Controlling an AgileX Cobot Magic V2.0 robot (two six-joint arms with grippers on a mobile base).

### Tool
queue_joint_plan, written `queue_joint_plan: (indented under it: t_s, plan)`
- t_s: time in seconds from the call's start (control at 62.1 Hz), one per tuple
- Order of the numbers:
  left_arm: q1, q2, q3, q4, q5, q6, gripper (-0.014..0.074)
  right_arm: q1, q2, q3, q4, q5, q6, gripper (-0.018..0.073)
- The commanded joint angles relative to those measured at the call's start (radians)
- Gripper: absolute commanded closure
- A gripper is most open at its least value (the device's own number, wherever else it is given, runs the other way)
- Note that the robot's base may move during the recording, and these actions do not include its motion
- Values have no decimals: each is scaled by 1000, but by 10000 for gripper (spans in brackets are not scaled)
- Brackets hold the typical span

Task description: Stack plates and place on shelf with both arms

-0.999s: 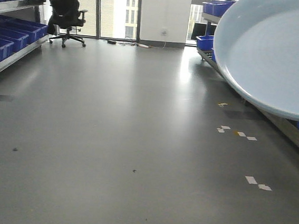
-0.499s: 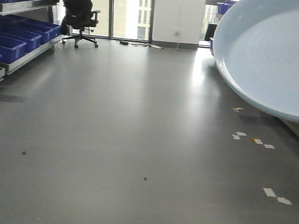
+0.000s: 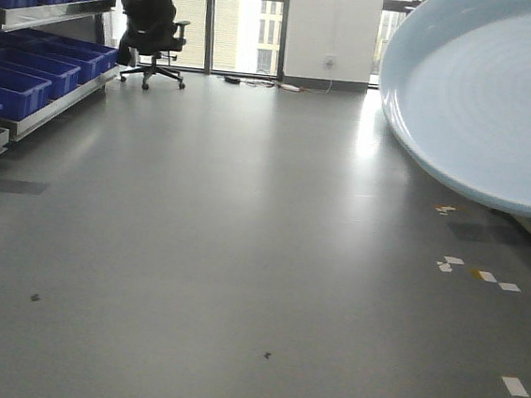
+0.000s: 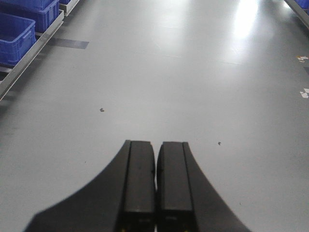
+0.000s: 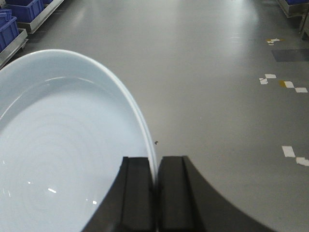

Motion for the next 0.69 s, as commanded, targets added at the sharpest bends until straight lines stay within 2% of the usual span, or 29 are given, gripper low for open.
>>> queue_joint_plan:
  t_s: [0.0,0.677]
  plan:
    - [-6,5,-28,8,-83,-2,507,-5,-8,-33,-1,-95,-2,511]
    - [-6,5,-28,8,-83,-2,507,-5,-8,-33,-1,-95,-2,511]
